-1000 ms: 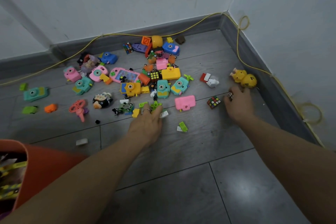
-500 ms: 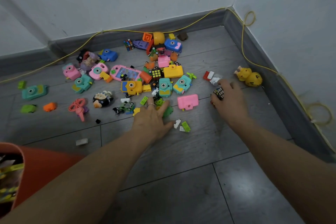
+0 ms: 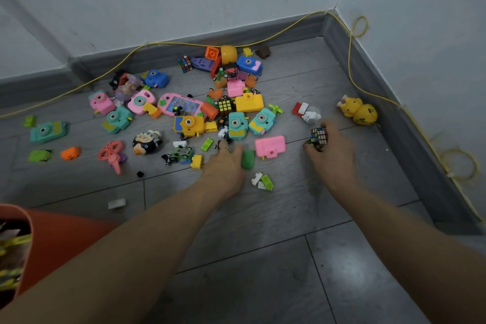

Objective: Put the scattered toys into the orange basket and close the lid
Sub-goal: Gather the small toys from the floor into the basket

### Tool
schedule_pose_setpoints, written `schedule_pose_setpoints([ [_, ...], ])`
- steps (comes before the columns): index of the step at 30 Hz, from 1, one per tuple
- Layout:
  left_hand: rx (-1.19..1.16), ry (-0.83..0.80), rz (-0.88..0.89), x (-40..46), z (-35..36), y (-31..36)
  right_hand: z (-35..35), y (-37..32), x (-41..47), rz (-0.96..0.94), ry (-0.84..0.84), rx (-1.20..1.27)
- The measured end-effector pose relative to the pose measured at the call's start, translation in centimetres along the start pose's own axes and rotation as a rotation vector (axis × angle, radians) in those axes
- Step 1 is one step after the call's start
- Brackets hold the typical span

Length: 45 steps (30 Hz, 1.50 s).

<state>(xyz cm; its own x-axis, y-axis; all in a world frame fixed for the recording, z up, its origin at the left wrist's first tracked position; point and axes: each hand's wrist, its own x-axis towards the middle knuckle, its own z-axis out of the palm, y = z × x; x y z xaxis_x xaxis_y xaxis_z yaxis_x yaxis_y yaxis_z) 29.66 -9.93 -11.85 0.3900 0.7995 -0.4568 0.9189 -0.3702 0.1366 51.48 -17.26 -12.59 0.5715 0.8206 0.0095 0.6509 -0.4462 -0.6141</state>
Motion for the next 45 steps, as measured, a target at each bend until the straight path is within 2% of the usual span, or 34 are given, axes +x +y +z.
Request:
schedule_pose_setpoints([
  [4, -0.045, -0.019, 0.019, 0.1, 0.0, -0.3, -0.5, -0.4, 0.0, 0.093, 0.026, 0.148],
  [7, -0.237, 0.031, 0.008, -0.2, -0.4, -0.3, -0.8, -1.5, -0.7, 0.163, 0.028, 0.356],
  [9, -0.362, 0.068, -0.026, -0.3, -0.7, -0.1, -0.9, -2.4, -1.8, 0.215, -0.038, 0.506],
  [12, -0.405, 0.103, -0.008, -0.4, -0.9, 0.2, -0.7, -3.4, -4.3, 0.281, -0.21, 0.677],
  [15, -0.411, 0.097, 0.029, -0.7, -0.6, 0.3, -0.1, -3.8, -6.0, 0.302, -0.293, 0.692],
  [20, -0.477, -0.012, 0.035, -1.0, 0.0, 0.5, 1.2, -4.0, -7.1, 0.413, -0.244, 0.733],
  [25, -0.339, -0.122, 0.065, -0.8, 0.5, 0.8, 2.0, -4.2, -7.3, 0.455, -0.242, 0.807],
  [33, -0.093, -0.191, 0.156, -0.4, 1.2, 1.1, 1.3, -4.0, -7.0, 0.496, -0.202, 0.821],
  [38, 0.054, -0.129, 0.141, -2.2, 1.7, 2.9, 0.7, -3.8, -7.0, 0.502, -0.147, 0.825],
  [45, 0.027, 0.041, 0.13, -3.5, 3.1, 4.8, 1.1, -3.6, -7.4, 0.506, -0.111, 0.836],
])
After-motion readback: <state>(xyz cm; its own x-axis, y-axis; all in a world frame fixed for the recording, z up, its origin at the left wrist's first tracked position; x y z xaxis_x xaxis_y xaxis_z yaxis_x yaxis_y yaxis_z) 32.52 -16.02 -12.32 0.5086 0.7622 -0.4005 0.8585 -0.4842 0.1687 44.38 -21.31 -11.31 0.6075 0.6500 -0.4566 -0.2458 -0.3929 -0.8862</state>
